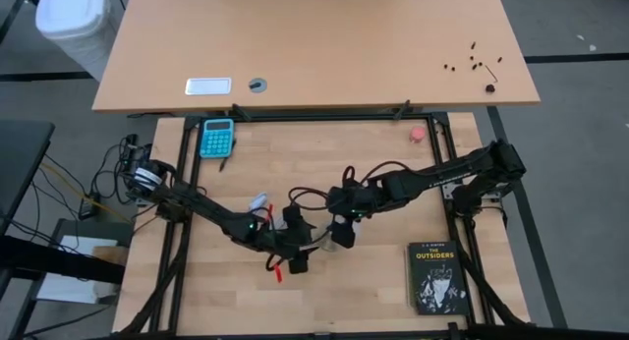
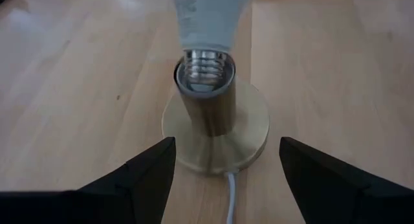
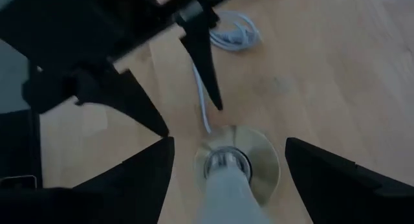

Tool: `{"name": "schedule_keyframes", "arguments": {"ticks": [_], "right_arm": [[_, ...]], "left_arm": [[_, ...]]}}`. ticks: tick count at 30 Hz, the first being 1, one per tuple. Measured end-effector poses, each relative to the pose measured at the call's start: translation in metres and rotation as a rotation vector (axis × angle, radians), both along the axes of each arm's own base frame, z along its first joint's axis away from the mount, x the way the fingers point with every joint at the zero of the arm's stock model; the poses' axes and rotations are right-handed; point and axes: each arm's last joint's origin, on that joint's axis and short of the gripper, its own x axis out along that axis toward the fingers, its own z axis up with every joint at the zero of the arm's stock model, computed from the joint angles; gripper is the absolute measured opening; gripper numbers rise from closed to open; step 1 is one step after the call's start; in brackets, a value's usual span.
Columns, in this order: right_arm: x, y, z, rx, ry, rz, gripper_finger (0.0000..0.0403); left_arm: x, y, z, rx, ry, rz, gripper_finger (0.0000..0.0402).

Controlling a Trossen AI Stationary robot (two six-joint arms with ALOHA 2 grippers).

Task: Screw lightbulb
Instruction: Insert the lightbulb into the lamp

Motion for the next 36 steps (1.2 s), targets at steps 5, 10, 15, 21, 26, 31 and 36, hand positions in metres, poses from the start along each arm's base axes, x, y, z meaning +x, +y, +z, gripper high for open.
{"name": "schedule_keyframes", "arguments": {"ticks": [5,10,15,21,26,31,36], "right_arm": [[0.0,-0.003,0.0,-0.024,-0.004,-0.02,0.0306],[-0.036,0.029,-0.01,0.022,0.298,-0.021,0.0306],[-0.071,0.067,-0.014,-0.114,0.449,-0.048,0.0306],[-0.112,0.098,-0.02,-0.39,0.519,0.077,0.0306],[-0.117,0.093,-0.038,-0.479,0.527,0.089,0.0306],[-0.112,0.066,-0.047,-0.474,0.51,0.059,0.0306],[-0.13,0.031,-0.038,-0.384,0.387,-0.112,0.0306]], "left_arm": [[0.002,-0.001,0.003,0.004,-0.036,-0.014,0.0282],[-0.002,-0.007,0.0,-0.008,0.005,-0.041,0.0282],[0.001,-0.008,0.001,0.025,-0.036,-0.035,0.0282],[0.004,-0.008,0.006,0.032,-0.094,-0.045,0.0282],[0.008,-0.005,0.01,0.029,-0.13,-0.039,0.0282],[0.008,-0.004,0.009,-0.03,-0.12,-0.057,0.0282],[0.007,-0.006,0.008,-0.06,-0.116,-0.051,0.0282]]}}
